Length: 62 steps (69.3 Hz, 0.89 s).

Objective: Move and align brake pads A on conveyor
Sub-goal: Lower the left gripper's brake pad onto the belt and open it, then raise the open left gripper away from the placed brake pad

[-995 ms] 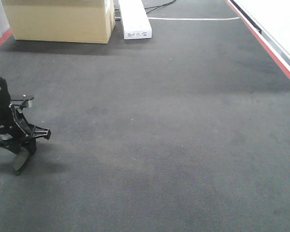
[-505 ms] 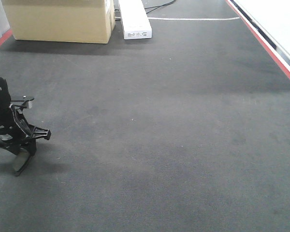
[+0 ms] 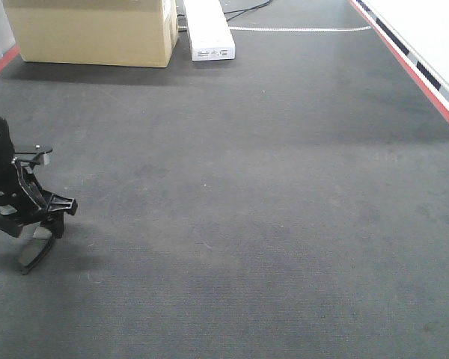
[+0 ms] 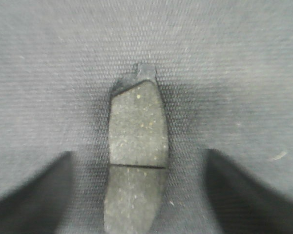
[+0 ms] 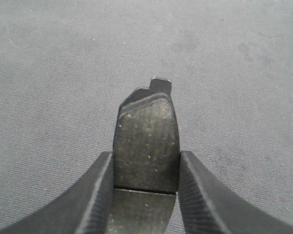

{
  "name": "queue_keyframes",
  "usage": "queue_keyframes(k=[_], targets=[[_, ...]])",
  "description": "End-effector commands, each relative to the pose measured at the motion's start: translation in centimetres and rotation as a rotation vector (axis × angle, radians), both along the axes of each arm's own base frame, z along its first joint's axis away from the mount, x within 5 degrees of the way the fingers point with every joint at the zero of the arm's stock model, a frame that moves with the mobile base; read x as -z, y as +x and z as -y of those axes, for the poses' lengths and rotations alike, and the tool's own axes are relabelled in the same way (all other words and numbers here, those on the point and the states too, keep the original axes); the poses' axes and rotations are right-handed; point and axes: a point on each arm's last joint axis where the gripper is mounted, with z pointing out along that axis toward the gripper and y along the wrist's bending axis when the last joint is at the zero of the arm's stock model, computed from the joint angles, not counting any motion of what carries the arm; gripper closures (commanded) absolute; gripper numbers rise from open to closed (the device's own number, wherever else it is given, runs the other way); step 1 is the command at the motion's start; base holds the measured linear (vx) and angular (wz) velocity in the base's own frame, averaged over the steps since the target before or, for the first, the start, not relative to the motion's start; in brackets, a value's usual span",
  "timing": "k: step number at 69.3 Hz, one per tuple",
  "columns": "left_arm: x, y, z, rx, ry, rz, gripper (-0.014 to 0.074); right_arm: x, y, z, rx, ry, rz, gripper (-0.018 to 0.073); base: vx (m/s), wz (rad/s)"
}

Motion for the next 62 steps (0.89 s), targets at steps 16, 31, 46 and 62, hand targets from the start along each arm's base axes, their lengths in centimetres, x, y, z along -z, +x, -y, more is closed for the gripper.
queue_keyframes(k=[16, 31, 46, 62], targets=[[-7.1, -0.5, 0.5, 0.046, -0.008, 0.252, 0.0014, -1.5, 0.5, 0.1, 0.008, -0.002, 0.106, 0.0566, 0.00, 0.00], [-11.8, -2.3, 0.5, 0.066, 0.002, 0.395, 0.0042, -1.5, 0.5, 0.1, 0.008, -0.002, 0.106, 0.0566, 0.00, 0.00], [-16.0, -4.7, 0.5, 0.068, 0.012, 0.513, 0.0042, -1.5, 0.5, 0.1, 0.008, -0.002, 0.106, 0.0566, 0.00, 0.00], [-16.7, -8.9, 0.5, 0.058, 0.010, 0.637, 0.0042, -1.5, 0.5, 0.1, 0.008, -0.002, 0.106, 0.0566, 0.00, 0.00]])
